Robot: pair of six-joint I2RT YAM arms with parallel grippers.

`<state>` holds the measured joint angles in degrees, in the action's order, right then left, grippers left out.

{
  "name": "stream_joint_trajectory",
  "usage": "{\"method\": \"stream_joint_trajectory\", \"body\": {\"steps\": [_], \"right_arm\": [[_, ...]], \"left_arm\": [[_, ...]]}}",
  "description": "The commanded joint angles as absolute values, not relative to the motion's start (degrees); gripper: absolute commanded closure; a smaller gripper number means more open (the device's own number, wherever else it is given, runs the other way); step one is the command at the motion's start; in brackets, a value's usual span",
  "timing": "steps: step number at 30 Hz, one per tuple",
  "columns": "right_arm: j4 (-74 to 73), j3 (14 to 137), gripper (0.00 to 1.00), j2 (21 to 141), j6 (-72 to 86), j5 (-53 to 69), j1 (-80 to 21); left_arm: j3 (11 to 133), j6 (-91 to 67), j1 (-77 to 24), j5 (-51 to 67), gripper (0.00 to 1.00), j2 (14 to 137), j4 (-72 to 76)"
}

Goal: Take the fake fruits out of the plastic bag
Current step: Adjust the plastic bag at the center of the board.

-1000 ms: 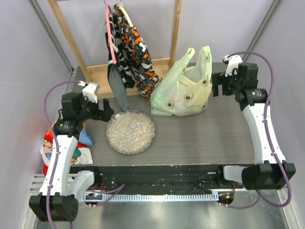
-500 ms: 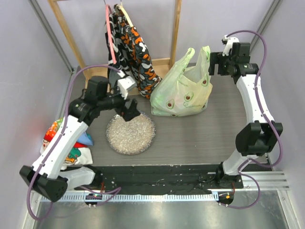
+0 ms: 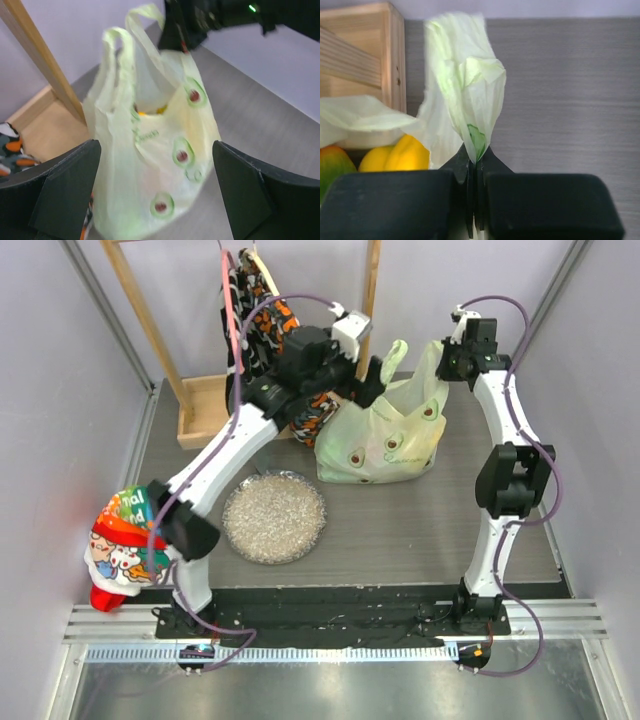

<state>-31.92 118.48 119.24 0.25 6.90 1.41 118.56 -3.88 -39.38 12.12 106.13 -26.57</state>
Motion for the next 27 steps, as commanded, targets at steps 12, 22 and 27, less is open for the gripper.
{"method": "stream_joint_trajectory", "body": {"steps": [12,22,27], "right_arm": [[-29.5,83.9,0.99,81.1,-1.4,16.3,3.8],[-30.1,78.0,0.99,76.1,-0.3,14.9,3.9],[-30.2,79.1,0.99,77.5,-0.1,14.0,4.5]], "left_arm": [[136.1,-2.3,-44.4,-6.1,0.00,129.5,-17.4],[140.4,2.1,-44.6,-14.9,0.03,134.0,-10.4],[142.0,3.9,-44.6,-13.3,0.46,136.8,-10.3]]}}
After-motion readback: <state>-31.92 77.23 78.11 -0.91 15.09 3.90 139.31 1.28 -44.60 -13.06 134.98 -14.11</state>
